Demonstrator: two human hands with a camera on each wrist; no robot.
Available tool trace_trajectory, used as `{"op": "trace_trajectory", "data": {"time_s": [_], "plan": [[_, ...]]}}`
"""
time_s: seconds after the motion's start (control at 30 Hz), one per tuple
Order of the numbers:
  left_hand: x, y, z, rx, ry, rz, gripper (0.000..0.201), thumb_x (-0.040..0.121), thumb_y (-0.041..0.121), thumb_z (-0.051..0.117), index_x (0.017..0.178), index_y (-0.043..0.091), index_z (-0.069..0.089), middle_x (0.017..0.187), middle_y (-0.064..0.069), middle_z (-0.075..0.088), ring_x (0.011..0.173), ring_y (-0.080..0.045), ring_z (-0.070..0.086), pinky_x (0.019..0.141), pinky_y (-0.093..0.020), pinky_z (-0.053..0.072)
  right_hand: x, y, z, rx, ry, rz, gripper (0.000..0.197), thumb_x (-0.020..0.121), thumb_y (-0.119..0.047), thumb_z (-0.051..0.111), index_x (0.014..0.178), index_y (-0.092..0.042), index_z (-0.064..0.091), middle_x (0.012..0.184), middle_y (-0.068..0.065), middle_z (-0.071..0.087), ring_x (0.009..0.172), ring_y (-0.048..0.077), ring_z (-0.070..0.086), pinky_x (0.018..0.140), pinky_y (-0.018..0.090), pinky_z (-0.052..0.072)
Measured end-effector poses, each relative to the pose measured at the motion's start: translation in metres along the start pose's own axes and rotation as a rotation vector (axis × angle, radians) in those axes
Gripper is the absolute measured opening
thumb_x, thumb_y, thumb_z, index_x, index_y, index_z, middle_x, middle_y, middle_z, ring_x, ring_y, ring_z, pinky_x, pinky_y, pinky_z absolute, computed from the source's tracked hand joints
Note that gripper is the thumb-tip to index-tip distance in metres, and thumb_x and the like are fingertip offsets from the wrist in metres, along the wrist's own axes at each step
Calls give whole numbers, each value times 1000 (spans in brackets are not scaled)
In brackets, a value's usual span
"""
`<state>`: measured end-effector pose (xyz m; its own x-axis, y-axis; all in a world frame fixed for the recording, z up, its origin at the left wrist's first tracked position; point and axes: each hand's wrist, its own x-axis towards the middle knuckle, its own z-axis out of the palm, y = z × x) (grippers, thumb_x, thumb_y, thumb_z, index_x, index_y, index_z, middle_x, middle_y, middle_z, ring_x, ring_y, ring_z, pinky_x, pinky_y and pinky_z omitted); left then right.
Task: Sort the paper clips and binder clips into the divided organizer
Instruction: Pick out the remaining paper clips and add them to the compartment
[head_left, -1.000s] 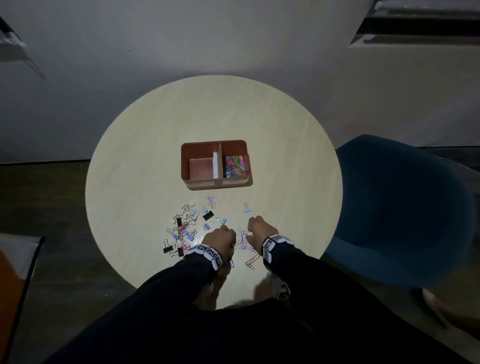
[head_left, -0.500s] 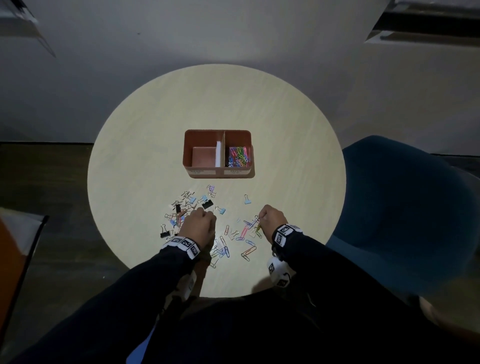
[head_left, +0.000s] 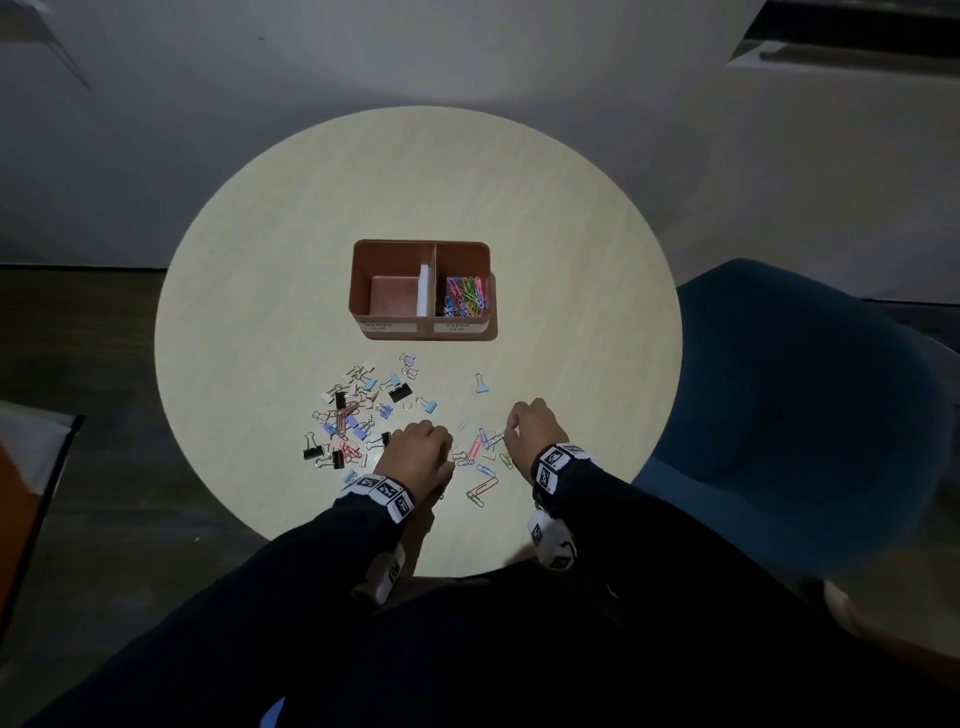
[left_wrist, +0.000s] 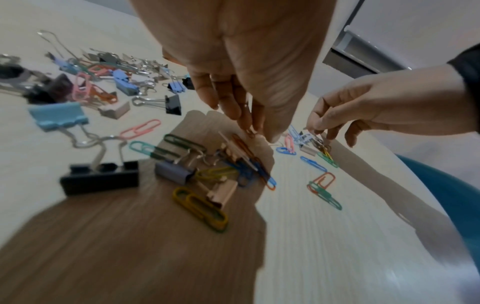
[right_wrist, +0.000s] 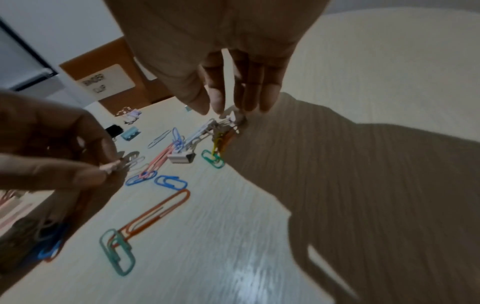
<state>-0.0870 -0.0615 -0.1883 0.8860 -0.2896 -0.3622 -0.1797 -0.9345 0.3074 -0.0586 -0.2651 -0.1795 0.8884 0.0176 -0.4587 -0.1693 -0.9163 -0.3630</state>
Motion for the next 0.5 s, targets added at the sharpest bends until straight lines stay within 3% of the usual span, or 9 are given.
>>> {"op": "trace_trajectory", "data": {"time_s": [0.07, 0.17, 0.27, 0.4, 0.5], "plan": [[-2, -3, -3, -28, 25, -23, 28, 89, 37, 57, 110, 20, 59, 105, -2, 58, 101, -23, 53, 88, -35, 40, 0, -1, 3, -64, 65, -90, 18, 92, -20, 55, 106, -10, 55, 113, 10, 47, 102, 28, 49, 76, 34, 43], [-3, -10, -10, -60, 91, -111, 29, 90, 38, 56, 111, 18, 59, 104, -3, 60, 98, -24, 56, 86, -36, 42, -1, -10, 5, -152, 110, -238, 26, 91, -30, 60, 109, -12, 56, 113, 9, 49, 104, 28, 49, 85, 37, 44], [-1, -17, -16, -51, 112, -202, 26, 90, 36, 55, 105, 15, 59, 99, -6, 61, 93, -27, 59, 82, -37, 45, -2, -20, 9, -221, 47, -311, 35, 90, -41, 62, 110, -12, 58, 114, 8, 50, 106, 28, 48, 91, 37, 42], [2, -15, -19, -15, 130, -245, 28, 88, 31, 58, 108, 10, 56, 102, -11, 59, 91, -29, 58, 77, -37, 47, 0, -27, 13, -319, -49, -325, 58, 78, -57, 70, 114, -14, 57, 114, 6, 51, 107, 26, 48, 93, 37, 41], [3, -4, -13, 41, 99, -201, 33, 89, 37, 59, 108, 10, 57, 104, -10, 60, 94, -29, 58, 79, -38, 46, -2, -27, 17, -376, -88, -390, 58, 76, -49, 75, 115, -12, 54, 115, 6, 51, 107, 27, 48, 92, 37, 38]]}}
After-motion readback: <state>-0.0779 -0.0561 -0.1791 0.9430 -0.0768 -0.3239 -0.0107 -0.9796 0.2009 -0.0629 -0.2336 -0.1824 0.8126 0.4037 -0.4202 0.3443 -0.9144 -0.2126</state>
